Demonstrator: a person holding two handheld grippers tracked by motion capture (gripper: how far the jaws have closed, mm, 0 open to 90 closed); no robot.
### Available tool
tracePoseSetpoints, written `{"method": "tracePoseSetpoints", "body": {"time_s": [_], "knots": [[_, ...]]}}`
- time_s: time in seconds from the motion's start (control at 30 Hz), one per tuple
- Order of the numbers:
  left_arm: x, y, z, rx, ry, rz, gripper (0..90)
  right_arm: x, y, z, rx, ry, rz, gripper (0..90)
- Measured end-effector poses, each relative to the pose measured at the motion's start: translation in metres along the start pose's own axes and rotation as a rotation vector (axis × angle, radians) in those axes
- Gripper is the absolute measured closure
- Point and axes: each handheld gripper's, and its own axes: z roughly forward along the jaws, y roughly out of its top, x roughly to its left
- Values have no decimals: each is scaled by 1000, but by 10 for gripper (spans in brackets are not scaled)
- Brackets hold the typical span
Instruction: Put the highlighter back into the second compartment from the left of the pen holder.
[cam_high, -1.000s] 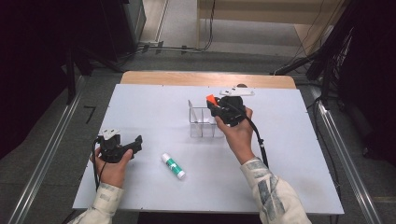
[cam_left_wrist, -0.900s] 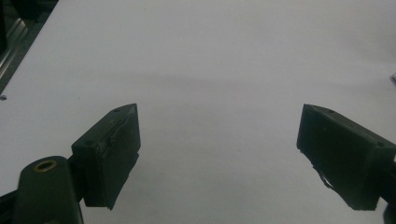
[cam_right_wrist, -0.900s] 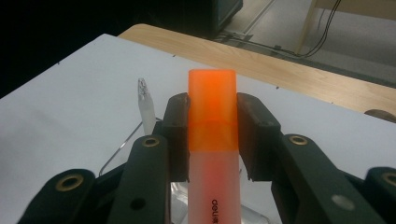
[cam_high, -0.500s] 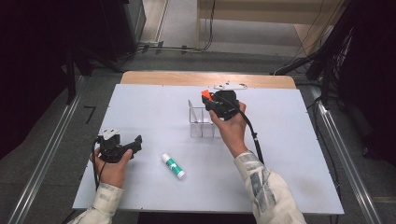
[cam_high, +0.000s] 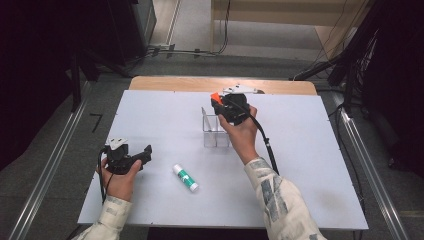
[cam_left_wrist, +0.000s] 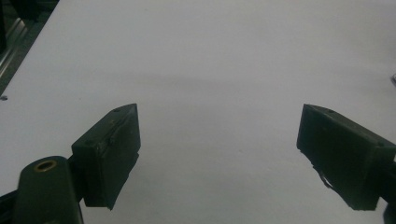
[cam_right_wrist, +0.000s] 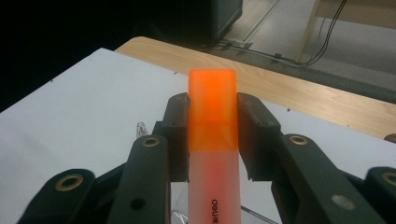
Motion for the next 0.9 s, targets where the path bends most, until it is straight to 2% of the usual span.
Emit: {"method": "tracePoseSetpoints", "body": {"time_s": [0.9], "knots": [[0,0,1,1,-1,-1,140,2,-5,7,0,12,12,644]]}}
